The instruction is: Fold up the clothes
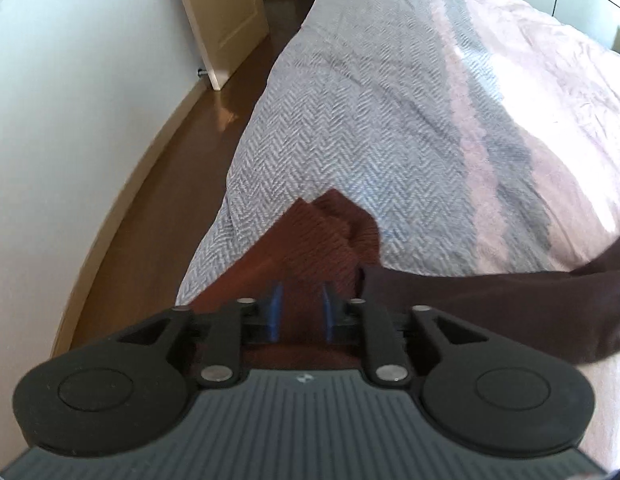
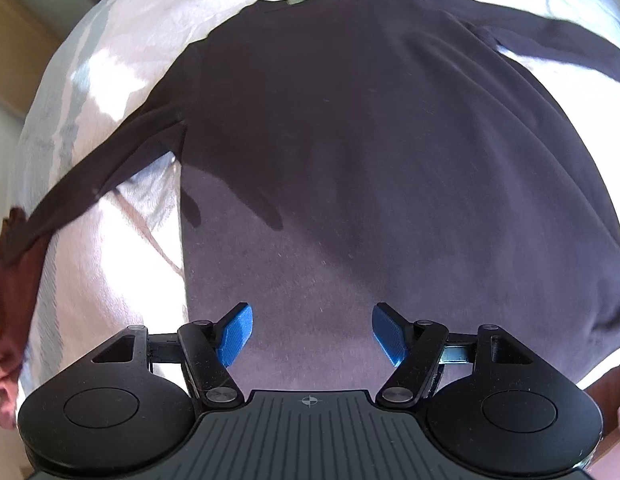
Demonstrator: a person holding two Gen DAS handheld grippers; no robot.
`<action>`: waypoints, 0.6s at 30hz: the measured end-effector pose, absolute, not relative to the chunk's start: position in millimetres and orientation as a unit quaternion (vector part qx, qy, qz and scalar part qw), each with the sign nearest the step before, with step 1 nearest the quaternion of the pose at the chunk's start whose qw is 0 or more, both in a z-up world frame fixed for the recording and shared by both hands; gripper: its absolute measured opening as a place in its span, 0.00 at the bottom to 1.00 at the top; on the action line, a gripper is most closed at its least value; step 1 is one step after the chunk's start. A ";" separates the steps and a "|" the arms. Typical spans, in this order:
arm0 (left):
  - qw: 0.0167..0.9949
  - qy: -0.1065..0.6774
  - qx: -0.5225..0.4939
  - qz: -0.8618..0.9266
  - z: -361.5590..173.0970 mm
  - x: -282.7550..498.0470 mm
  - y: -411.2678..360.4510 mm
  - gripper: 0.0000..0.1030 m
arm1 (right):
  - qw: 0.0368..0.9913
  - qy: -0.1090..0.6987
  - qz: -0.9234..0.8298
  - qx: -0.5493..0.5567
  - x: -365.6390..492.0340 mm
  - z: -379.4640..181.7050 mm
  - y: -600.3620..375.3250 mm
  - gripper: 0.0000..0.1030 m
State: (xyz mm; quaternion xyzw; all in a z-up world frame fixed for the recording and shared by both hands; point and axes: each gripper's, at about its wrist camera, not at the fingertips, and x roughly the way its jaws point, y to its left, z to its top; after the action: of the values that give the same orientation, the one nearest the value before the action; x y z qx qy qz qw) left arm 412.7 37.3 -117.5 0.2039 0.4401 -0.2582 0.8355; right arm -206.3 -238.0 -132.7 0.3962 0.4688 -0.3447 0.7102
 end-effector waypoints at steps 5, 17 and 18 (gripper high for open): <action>0.799 0.444 0.220 -0.339 -100.8 333.4 35.7 0.30 | 0.679 0.460 -0.379 0.429 -247.3 -131.9 -224.6 0.68; 0.595 0.377 0.369 -0.606 -112.1 74.5 -16.4 0.33 | 0.601 0.369 -0.503 0.500 -415.9 -139.1 -219.5 0.68; 0.566 0.353 0.390 -0.635 -114.7 49.1 -19.3 0.33 | 0.599 0.353 -0.508 0.508 -427.8 -139.2 -222.7 0.68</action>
State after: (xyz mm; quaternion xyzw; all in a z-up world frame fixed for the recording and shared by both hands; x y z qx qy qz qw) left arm 49.1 -19.3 -114.7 0.3901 0.3529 -0.6348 0.5660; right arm -427.8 -222.7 -139.2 0.5079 0.3532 -0.5081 0.5993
